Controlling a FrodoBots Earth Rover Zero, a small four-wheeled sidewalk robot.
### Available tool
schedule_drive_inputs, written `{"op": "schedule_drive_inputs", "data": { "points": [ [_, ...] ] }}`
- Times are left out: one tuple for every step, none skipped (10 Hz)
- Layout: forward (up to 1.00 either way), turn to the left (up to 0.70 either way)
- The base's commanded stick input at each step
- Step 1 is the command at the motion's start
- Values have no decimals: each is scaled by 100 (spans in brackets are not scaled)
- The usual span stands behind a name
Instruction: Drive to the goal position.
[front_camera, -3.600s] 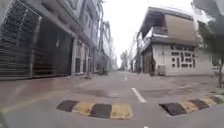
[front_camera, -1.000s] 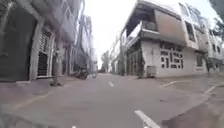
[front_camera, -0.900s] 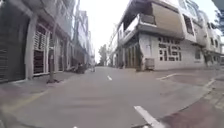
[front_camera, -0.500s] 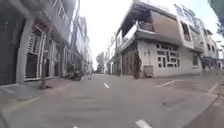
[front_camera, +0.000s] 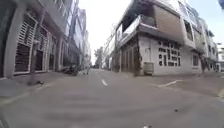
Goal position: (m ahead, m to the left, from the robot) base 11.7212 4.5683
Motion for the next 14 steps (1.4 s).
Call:
{"op": "schedule_drive_inputs", "data": {
  "points": [
    [85,0],
    [85,0],
    [85,0],
    [85,0],
    [85,0],
    [85,-8],
    [85,-31],
    [85,-34],
    [85,-19],
    [85,0],
    [85,0],
    [85,0],
    [85,0],
    [85,0]
  ]
}}
